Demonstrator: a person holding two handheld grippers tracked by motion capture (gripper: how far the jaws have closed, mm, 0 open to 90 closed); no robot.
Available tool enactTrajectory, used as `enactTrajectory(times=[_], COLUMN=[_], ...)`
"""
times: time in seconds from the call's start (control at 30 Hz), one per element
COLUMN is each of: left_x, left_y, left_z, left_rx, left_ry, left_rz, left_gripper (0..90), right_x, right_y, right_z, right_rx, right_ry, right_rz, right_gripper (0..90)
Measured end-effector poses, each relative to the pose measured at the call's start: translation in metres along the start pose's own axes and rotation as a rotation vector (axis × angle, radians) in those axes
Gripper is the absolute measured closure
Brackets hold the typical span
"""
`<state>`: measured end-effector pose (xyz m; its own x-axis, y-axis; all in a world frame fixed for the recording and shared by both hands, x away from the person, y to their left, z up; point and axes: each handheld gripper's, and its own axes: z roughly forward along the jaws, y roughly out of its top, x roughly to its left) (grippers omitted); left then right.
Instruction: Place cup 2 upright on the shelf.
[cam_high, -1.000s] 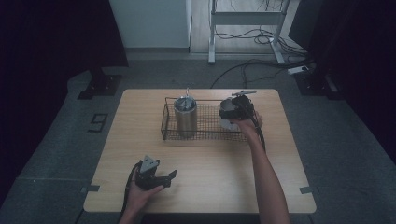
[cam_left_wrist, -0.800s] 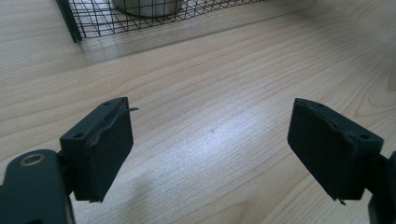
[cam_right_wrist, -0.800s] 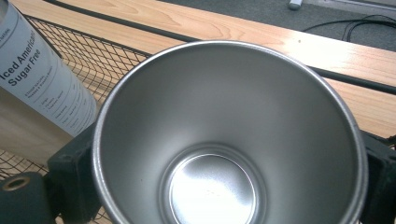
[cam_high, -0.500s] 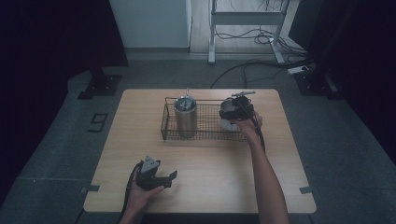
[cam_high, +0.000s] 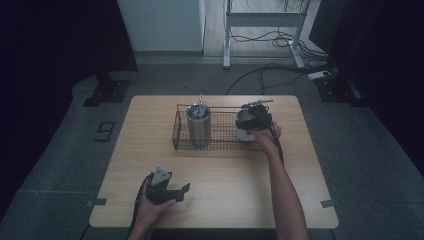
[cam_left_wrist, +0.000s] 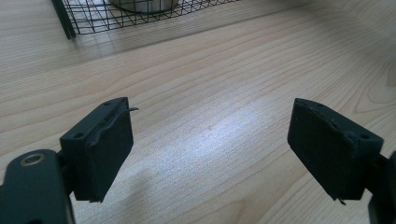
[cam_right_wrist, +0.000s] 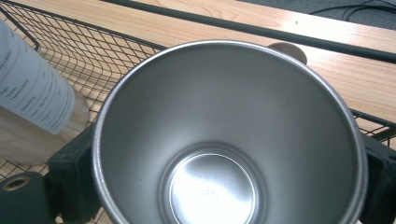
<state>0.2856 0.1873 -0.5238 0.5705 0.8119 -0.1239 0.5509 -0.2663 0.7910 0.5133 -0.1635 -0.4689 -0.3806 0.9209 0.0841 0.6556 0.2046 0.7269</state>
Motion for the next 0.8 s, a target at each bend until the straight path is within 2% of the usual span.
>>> enactTrajectory(times=[0.8], left_x=[-0.0012], left_y=[-0.0006], left_z=[0.0009], left_rx=[0.005], left_ry=[-0.004], left_rz=[0.006], left_gripper=[14.5], right_x=[-0.0063], right_y=[-0.0039], right_z=[0.0099], right_rx=[0.034], right_ry=[-0.037], right_rz=[0.007], right_gripper=[6.4])
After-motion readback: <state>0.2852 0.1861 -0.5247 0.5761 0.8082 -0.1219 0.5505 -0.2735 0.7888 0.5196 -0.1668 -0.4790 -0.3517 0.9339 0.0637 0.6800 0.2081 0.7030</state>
